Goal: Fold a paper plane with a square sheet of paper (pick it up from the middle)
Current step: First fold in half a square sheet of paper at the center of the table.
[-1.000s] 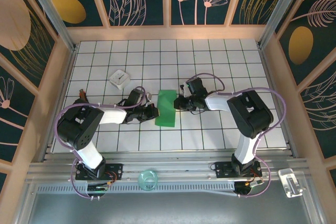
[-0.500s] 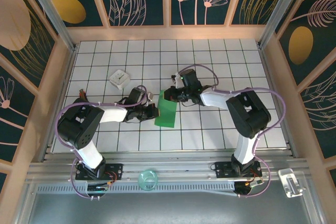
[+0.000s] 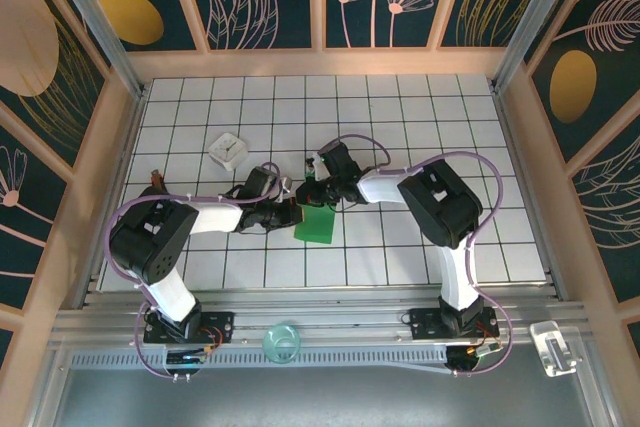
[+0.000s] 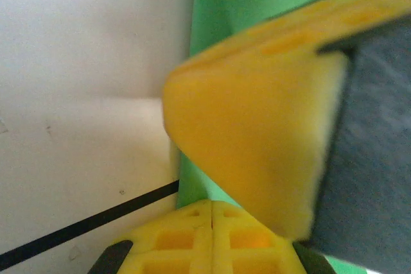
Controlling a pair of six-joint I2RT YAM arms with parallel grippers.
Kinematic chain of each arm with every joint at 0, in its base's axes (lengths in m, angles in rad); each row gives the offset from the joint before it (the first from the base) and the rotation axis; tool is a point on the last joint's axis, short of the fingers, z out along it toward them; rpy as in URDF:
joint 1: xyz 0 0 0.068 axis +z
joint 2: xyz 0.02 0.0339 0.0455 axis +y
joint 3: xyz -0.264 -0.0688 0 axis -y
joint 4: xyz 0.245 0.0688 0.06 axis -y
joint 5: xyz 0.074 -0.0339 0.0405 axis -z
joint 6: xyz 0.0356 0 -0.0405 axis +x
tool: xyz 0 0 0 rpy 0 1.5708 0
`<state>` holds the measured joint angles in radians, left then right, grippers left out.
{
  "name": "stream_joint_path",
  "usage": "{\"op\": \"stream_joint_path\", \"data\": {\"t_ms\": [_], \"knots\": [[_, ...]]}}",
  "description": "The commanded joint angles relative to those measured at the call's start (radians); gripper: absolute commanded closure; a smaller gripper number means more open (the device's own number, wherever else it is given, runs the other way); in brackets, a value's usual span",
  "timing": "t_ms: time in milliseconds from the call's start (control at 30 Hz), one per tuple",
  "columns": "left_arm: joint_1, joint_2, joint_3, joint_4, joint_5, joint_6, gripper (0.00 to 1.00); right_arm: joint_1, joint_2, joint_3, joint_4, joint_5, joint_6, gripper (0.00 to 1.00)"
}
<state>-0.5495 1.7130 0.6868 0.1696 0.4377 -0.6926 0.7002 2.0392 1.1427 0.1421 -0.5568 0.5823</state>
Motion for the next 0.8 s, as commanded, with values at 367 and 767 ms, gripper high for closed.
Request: {"op": "stream_joint_path", "data": {"t_ms": [367, 767], "knots": [[0.001, 0.088, -0.023, -0.279, -0.097, 0.124, 1.00, -0.061, 0.085, 0.069, -0.085, 0.102, -0.029, 1.00], [-0.023, 0.123, -0.009, -0.338, -0.114, 0.176, 1.00, -0.101, 0.132, 0.141, -0.092, 0.132, -0.016, 1.00]]}}
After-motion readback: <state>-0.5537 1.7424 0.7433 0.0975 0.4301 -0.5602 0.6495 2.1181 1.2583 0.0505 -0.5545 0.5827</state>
